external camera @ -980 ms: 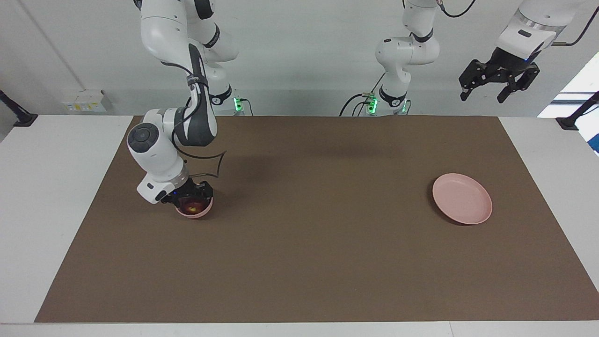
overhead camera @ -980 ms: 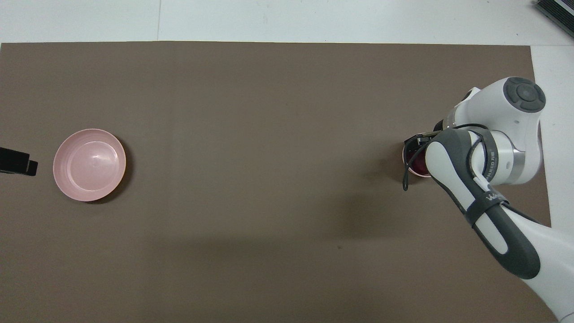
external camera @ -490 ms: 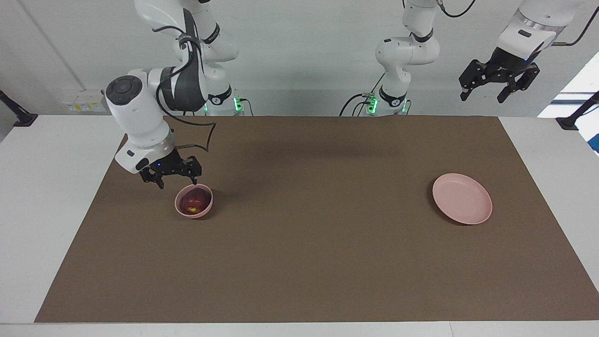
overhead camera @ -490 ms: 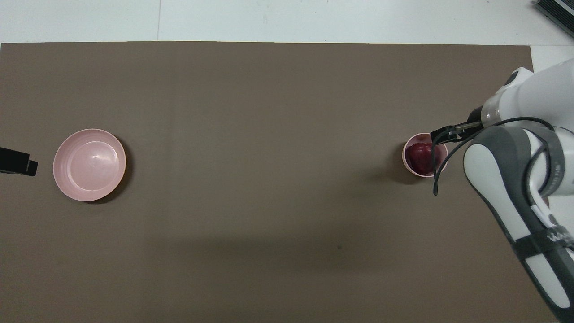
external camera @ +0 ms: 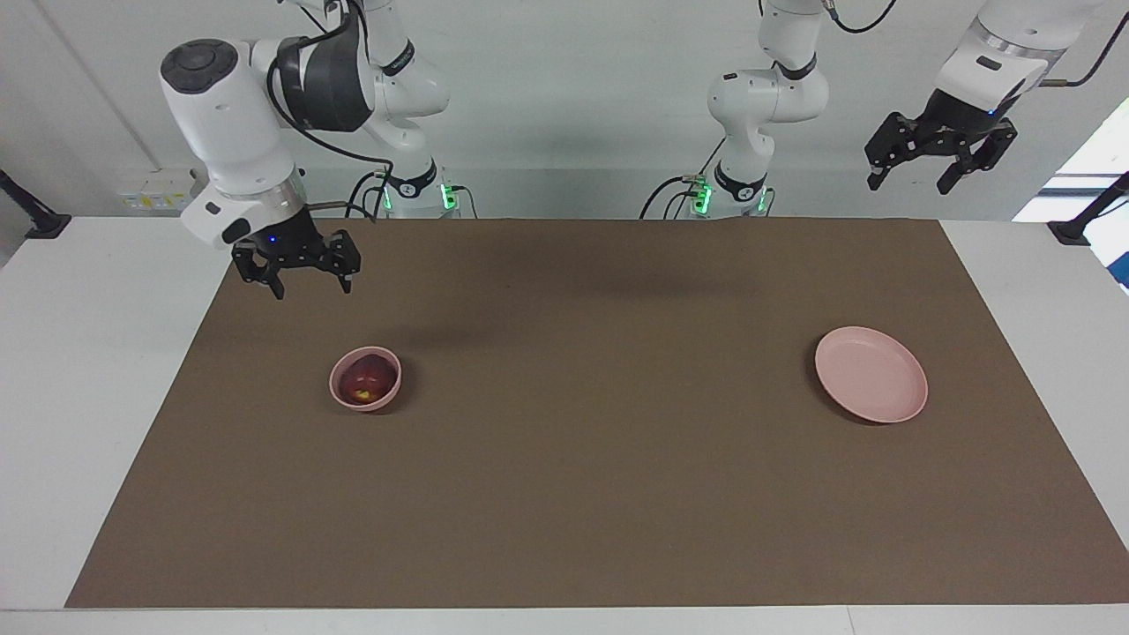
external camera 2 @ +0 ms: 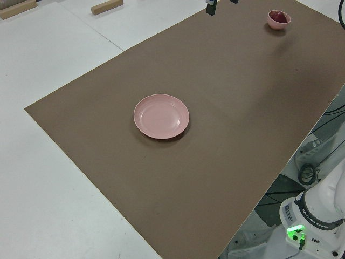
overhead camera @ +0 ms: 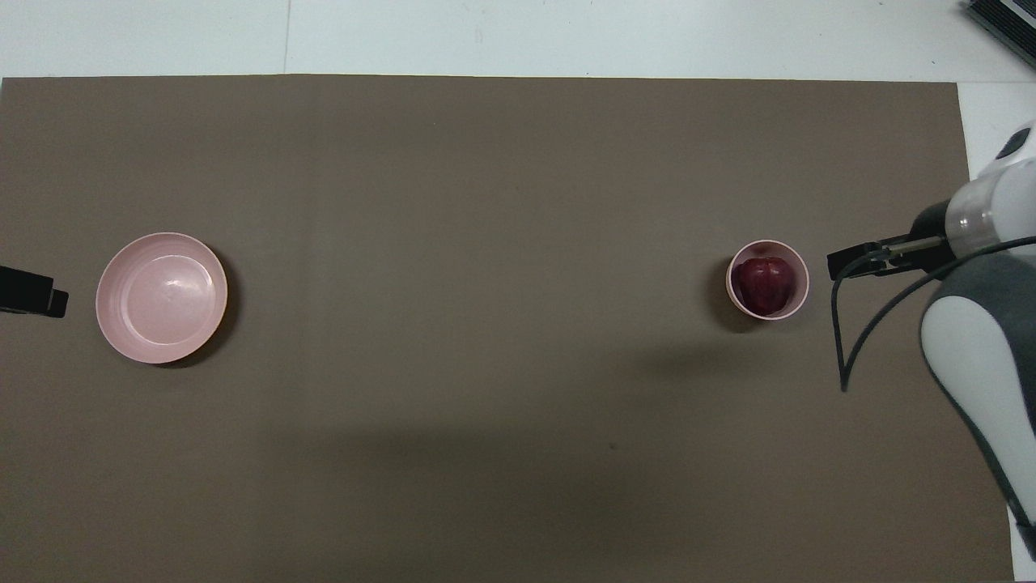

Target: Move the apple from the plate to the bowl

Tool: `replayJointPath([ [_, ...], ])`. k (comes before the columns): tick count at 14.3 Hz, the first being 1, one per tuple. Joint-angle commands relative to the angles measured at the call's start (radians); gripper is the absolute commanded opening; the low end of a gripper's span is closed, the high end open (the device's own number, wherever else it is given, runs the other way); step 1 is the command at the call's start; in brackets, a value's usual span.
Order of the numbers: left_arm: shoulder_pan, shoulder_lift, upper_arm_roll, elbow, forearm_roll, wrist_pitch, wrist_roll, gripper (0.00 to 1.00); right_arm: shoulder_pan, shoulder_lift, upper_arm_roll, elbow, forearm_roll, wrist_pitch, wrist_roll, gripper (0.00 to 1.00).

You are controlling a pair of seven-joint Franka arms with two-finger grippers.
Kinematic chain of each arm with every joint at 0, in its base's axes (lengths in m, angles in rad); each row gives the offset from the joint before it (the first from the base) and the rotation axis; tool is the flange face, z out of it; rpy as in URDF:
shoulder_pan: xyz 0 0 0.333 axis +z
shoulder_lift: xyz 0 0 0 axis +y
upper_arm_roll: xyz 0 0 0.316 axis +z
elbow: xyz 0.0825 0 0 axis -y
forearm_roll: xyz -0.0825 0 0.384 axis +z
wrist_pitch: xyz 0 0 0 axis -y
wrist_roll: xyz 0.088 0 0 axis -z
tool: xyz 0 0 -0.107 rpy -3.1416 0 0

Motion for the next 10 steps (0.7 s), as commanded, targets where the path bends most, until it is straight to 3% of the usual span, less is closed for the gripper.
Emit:
replayJointPath([
  [1, -0.005, -0.024, 0.007, -0.027, 0.003, 0.001, -0.003, 1.0, -0.043, -0.031, 0.008, 0.067, -0.002, -0.121, 0.0, 1.0],
  [7, -0.005, -0.024, 0.007, -0.027, 0.003, 0.001, -0.003, 1.0, -0.049, -0.043, 0.005, 0.266, 0.01, -0.35, 0.007, 1.0],
  [10, -0.005, -0.024, 0.007, -0.027, 0.003, 0.001, -0.003, 1.0, -0.044, -0.104, 0.01, 0.208, -0.002, -0.337, 0.02, 1.0],
])
